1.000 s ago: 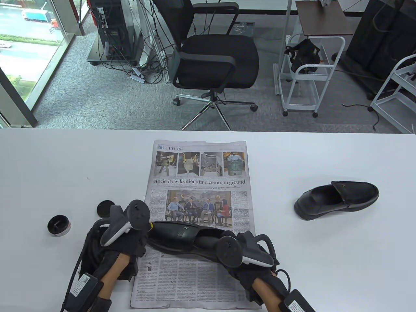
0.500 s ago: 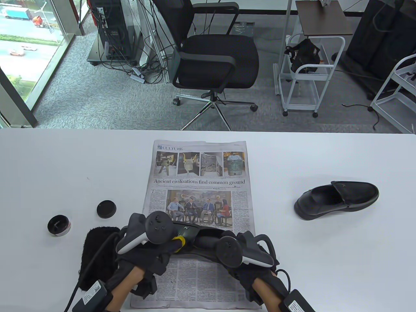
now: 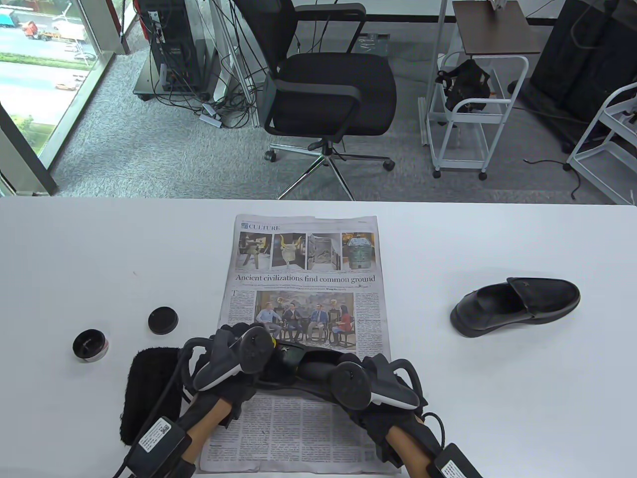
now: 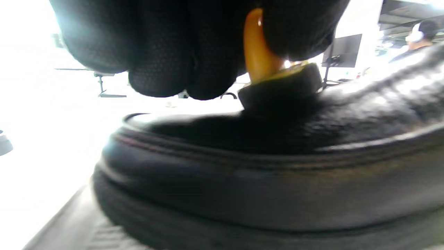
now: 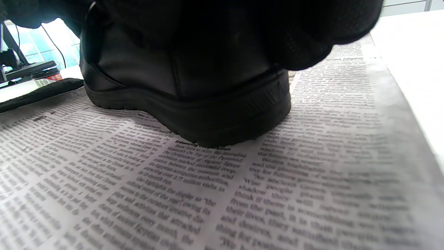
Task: Dip and apply built-in sponge shoe polish on shoes
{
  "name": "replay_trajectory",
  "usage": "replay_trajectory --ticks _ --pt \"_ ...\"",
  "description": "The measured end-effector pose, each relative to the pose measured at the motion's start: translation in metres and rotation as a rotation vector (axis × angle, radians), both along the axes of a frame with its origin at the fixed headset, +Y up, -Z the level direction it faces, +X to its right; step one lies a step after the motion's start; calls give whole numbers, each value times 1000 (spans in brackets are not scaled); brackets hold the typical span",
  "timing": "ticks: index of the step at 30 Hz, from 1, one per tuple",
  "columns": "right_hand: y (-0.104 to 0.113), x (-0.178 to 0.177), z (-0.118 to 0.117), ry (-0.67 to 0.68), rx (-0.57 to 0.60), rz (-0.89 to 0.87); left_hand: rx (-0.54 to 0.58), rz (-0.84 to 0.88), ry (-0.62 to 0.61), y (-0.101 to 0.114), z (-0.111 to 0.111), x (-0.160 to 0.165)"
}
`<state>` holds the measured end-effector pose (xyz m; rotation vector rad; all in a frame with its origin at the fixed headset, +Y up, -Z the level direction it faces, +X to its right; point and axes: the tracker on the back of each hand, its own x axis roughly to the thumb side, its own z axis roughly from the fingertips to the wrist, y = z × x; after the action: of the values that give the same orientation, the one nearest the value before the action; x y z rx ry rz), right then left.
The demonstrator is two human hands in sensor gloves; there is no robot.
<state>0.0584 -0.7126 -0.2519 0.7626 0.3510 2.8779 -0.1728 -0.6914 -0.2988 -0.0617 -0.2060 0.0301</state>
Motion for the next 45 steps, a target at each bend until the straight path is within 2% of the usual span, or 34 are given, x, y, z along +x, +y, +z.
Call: replay_trajectory --ticks 4,6,12,15,19,22,24,27,31,36,40,45 --pt "0 0 0 -1 -1 -1 -34 -145 57 3 -2 -15" --pt "0 0 0 -1 0 0 -67 -166 69 4 -1 -21" --pt "0 0 0 -2 -1 -4 -207 -135 37 11 5 -28" --pt "0 0 0 -1 0 -3 -277 -62 5 14 10 -23" --pt "0 0 0 -1 0 -3 -316 77 -53 18 16 -12" --pt "0 0 0 -2 0 -3 -281 167 -96 20 20 -2" --pt "0 0 0 -2 0 -6 -217 190 -129 20 22 4" --pt "0 0 0 0 1 -8 -49 192 -207 19 25 13" --pt "0 0 0 3 2 0 44 168 -172 13 20 21" --pt "0 -1 0 4 4 5 71 115 -97 2 6 18" --pt "0 -1 0 4 5 5 56 13 -27 -4 -5 -2" --pt "0 -1 -1 3 5 4 3 -61 68 0 -11 -32"
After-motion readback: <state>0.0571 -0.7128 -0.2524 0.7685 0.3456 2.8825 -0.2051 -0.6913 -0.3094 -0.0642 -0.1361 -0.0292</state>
